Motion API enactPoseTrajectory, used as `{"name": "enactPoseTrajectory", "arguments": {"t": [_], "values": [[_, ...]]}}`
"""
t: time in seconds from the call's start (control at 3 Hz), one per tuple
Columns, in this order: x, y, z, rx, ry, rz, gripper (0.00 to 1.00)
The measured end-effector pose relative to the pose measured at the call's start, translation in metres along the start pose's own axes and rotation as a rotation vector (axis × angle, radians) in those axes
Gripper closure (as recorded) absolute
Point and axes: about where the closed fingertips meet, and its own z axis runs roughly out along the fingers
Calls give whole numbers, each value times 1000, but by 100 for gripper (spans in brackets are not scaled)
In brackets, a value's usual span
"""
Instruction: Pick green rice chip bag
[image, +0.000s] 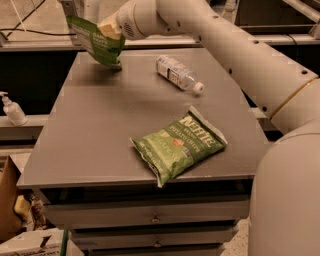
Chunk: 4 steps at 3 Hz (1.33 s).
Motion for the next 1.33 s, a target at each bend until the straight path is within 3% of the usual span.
{"name": "enactPoseTrajectory", "arguments": {"t": [0.67, 1.0, 1.33], "values": [[-73, -19, -21, -23, -167, -54, 100], [-115, -29, -44, -11, -213, -97, 100], [-115, -29, -44, -12, -212, -97, 100]]}}
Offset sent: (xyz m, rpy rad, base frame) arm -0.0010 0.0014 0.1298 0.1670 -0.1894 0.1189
